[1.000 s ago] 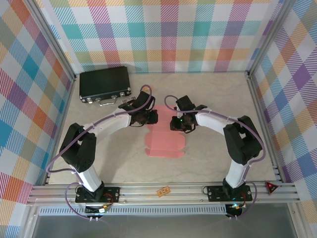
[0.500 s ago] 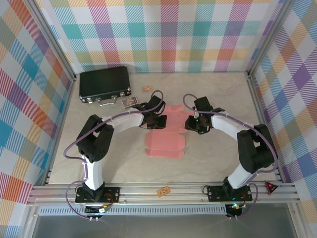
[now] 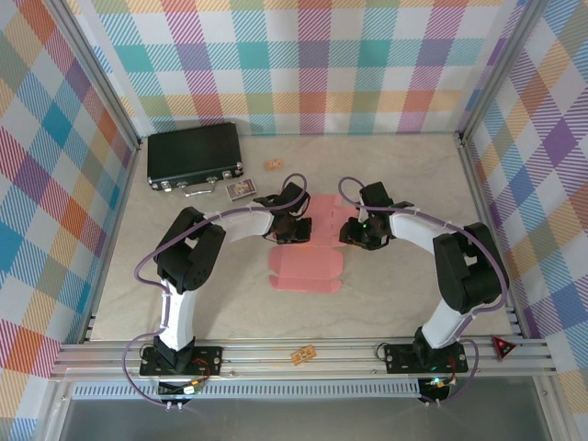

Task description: Fold the paper box

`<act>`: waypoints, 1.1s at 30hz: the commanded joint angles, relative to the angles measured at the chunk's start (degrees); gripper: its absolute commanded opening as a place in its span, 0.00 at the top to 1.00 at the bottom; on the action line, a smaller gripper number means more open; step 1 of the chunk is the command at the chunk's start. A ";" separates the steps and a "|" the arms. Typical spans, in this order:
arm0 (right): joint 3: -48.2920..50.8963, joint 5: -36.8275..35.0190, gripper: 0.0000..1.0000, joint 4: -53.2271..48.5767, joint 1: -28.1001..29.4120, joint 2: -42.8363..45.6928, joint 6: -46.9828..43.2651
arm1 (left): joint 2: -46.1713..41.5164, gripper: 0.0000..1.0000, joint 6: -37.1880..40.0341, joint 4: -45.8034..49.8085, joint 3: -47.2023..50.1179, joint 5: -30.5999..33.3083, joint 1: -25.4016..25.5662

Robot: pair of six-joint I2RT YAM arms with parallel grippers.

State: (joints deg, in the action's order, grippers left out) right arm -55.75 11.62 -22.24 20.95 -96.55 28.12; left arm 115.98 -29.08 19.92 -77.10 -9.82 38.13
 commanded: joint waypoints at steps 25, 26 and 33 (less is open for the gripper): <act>-1.21 11.31 0.64 5.94 -0.20 -1.25 -2.73 | 0.47 1.00 -1.88 0.55 4.61 1.57 0.45; -1.21 11.85 0.65 6.36 -0.21 -1.26 -2.77 | 0.49 1.00 -1.87 0.59 4.58 1.48 0.45; -3.59 15.63 0.73 7.56 1.04 -3.95 -3.04 | 0.37 1.00 -1.69 0.97 4.64 1.92 0.45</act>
State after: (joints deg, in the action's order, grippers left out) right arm -56.93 24.05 -16.23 21.32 -99.42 26.11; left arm 115.33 -30.50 16.23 -74.81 -9.82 38.13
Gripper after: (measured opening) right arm 0.271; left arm 0.048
